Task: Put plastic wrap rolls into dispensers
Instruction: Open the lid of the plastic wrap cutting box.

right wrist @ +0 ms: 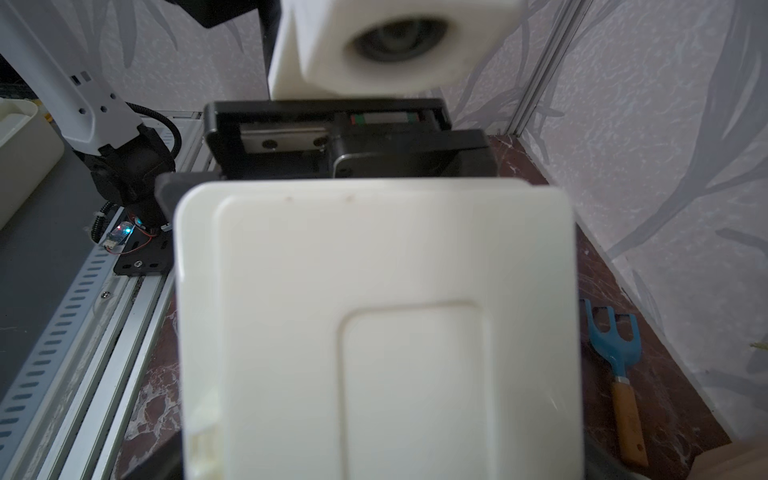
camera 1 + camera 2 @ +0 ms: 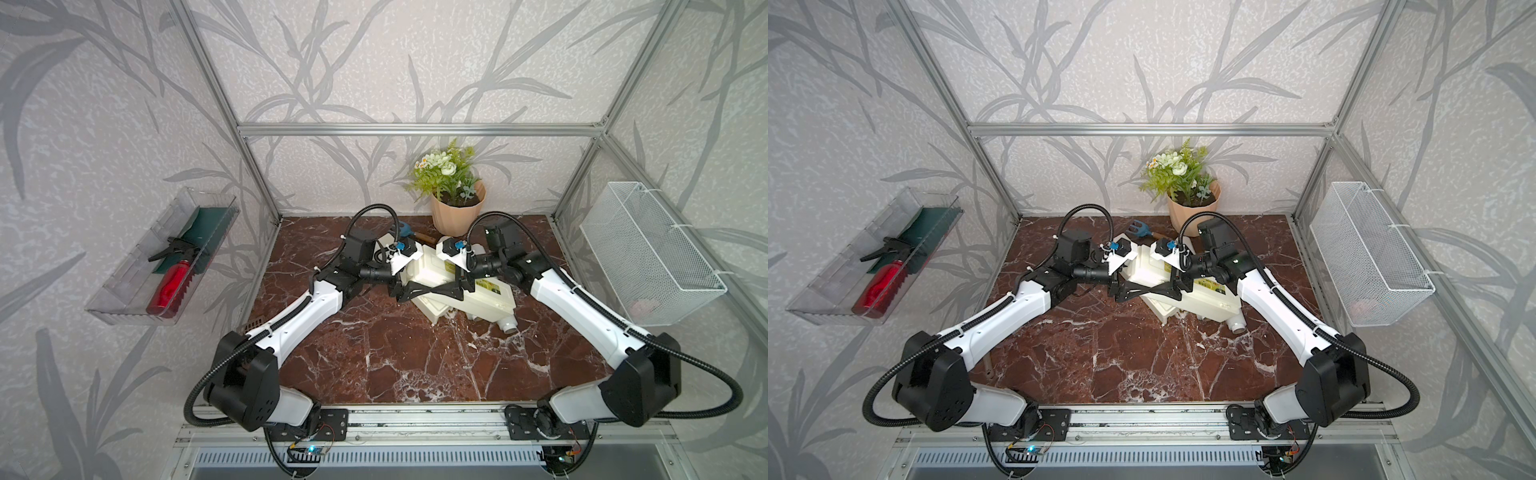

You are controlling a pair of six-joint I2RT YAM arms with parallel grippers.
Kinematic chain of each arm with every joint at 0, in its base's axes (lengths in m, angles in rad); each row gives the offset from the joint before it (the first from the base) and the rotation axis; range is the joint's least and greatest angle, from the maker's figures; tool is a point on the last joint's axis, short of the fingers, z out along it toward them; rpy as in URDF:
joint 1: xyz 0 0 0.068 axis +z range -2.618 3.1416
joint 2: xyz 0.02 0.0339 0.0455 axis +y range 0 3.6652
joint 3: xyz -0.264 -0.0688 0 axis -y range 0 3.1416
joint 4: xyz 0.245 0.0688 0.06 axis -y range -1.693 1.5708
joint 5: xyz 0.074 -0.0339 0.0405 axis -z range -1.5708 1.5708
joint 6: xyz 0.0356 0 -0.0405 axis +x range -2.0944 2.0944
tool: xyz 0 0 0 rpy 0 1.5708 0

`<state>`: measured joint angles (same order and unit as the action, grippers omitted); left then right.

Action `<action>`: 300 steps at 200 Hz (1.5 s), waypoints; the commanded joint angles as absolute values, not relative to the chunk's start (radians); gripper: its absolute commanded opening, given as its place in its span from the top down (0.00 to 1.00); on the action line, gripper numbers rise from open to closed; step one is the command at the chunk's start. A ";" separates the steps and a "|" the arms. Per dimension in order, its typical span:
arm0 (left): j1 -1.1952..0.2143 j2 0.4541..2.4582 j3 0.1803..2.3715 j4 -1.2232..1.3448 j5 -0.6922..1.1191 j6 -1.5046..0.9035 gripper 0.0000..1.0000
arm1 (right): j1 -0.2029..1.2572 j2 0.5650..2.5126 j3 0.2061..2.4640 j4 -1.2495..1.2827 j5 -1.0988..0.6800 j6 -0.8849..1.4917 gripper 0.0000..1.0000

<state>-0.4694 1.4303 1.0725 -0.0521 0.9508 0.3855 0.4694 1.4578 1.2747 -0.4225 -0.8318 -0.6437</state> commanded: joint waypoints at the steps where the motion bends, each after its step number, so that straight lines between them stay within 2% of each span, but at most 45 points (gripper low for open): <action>1: -0.508 1.424 1.126 -0.030 0.987 0.479 0.75 | 0.484 1.481 1.332 -0.430 -0.896 -0.634 0.15; 38: -0.508 1.415 1.137 -0.116 0.958 0.570 0.79 | 0.475 1.511 1.377 -0.496 -0.925 -0.654 0.40; 117: -0.492 1.366 1.070 -0.127 0.879 0.635 0.85 | 0.419 1.512 1.422 -0.535 -1.044 -0.646 0.52; 151: -0.488 1.364 1.062 -0.084 0.867 0.609 0.85 | 0.420 1.505 1.420 -0.561 -1.041 -0.658 0.54; 187: -0.436 1.358 1.050 -0.044 0.880 0.547 0.85 | 0.408 1.429 1.341 -0.457 -0.980 -0.633 0.54; 239: -0.405 1.335 1.033 -0.031 0.878 0.530 0.85 | 0.385 1.402 1.321 -0.415 -0.986 -0.602 0.55; 300: -0.342 1.249 0.974 0.028 0.788 0.459 0.85 | 0.385 1.374 1.333 -0.334 -0.663 -0.564 0.54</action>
<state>-0.3939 1.3258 1.0016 -0.0528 0.8642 0.4870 0.3885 1.4254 1.3197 -0.3912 -0.8169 -0.6163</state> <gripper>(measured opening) 0.878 0.895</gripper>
